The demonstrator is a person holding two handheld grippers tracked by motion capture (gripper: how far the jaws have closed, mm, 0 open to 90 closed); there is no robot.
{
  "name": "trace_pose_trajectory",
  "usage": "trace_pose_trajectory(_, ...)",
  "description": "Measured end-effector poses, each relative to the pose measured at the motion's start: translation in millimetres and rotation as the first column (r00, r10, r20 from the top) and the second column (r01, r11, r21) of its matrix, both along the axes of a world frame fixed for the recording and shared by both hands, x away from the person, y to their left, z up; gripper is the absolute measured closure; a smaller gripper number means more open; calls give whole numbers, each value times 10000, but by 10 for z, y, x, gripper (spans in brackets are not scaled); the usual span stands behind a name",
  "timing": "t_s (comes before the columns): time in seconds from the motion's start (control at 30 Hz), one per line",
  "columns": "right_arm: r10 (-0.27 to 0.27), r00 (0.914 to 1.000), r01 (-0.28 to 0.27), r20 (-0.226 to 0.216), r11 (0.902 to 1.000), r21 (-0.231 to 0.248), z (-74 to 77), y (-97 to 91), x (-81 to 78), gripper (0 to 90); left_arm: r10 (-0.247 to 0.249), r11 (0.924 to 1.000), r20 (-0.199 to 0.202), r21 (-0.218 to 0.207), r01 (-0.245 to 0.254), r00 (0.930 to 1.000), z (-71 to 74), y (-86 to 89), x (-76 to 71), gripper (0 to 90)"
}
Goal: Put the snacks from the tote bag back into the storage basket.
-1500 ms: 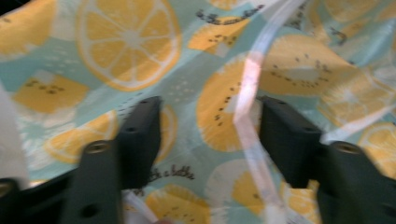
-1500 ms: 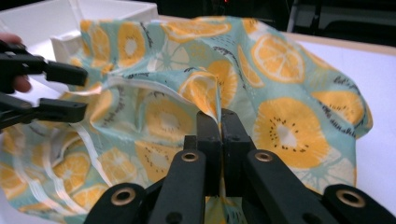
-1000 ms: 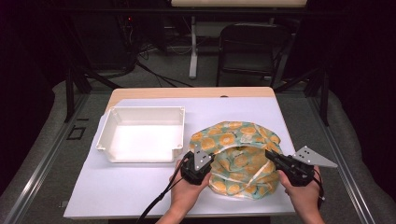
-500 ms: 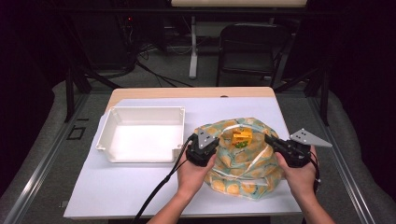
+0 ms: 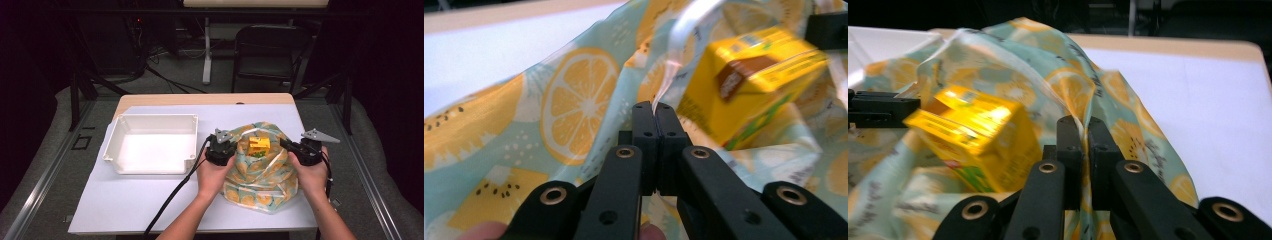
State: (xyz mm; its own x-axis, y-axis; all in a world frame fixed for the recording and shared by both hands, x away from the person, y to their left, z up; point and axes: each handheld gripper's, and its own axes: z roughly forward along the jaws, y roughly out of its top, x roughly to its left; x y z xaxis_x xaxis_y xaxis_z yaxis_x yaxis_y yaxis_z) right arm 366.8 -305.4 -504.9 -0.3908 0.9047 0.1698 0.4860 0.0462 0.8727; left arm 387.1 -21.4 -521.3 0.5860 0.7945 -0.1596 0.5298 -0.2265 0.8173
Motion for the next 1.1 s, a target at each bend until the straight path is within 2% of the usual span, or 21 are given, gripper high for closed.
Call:
trace_pose_trajectory(0.13, -153, 9978, 152, -641, 9999, -23, -178, -40, 74, 866, 105, 9999, -284, 106, -102, 9995, -159, -45, 38, 898)
trace_pose_trajectory(0.23, 2, 9932, -21, -1168, 9999, -163, -275, -54, 112, 852, 152, 9997, -304, 186, -146, 9994, -231, -60, 40, 891)
trace_pose_trajectory(0.4, 156, 9892, -225, -1459, 9987, -456, -360, -7, 125, 853, 247, 9994, -394, 240, -238, 9989, -346, -62, 34, 879)
trace_pose_trajectory(0.47, 135, 9875, -244, -1571, 9974, -681, -387, 9, 123, 856, 260, 9995, -593, 173, -250, 9979, -417, -65, 28, 879)
trace_pose_trajectory(0.53, 105, 9859, -237, -1669, 9967, -772, -412, 22, 124, 858, 336, 9994, -420, 141, -330, 9986, -418, -69, 11, 873)
trace_pose_trajectory(0.6, -34, 9830, -145, -1834, 9953, -961, -430, 21, 126, 866, 415, 9991, -494, 98, -411, 9979, -423, -54, -3, 870)
trace_pose_trajectory(0.67, -83, 9792, -117, -2029, 9952, -968, -470, 9, 140, 867, 583, 9981, -490, 251, -571, 9971, -425, -53, -9, 866)
trace_pose_trajectory(0.77, -385, 9702, 107, -2393, 9931, -1167, -551, -21, 162, 876, 755, 9963, -722, 468, -722, 9945, -431, -58, 3, 866)
trace_pose_trajectory(0.8, -299, 9701, 48, -2410, 9946, -1039, -558, -46, 163, 877, 833, 9953, -800, 559, -789, 9933, -436, -57, 10, 866)
trace_pose_trajectory(0.87, -444, 9697, 185, -2403, 9939, -1088, -554, -66, 155, 878, 1038, 9921, -1156, 827, -945, 9879, -443, -39, 25, 864)
trace_pose_trajectory(1.0, -461, 9716, 170, -2321, 9919, -1259, -551, -127, 115, 878, 1260, 9906, -1342, 704, -1174, 9829, -433, 49, 35, 864)
trace_pose_trajectory(1.03, -495, 9716, 214, -2314, 9923, -1223, -550, -147, 104, 874, 1182, 9920, -1310, 609, -1110, 9843, -437, 68, 32, 855)
trace_pose_trajectory(1.07, -525, 9721, 250, -2285, 9923, -1216, -547, -167, 91, 854, 1068, 9938, -1283, 451, -1018, 9860, -436, 76, 20, 819)
trace_pose_trajectory(1.1, -401, 9714, 158, -2342, 9944, -1046, -497, -208, 41, 723, 834, 9963, -1100, 290, -807, 9904, -421, 86, -5, 731)
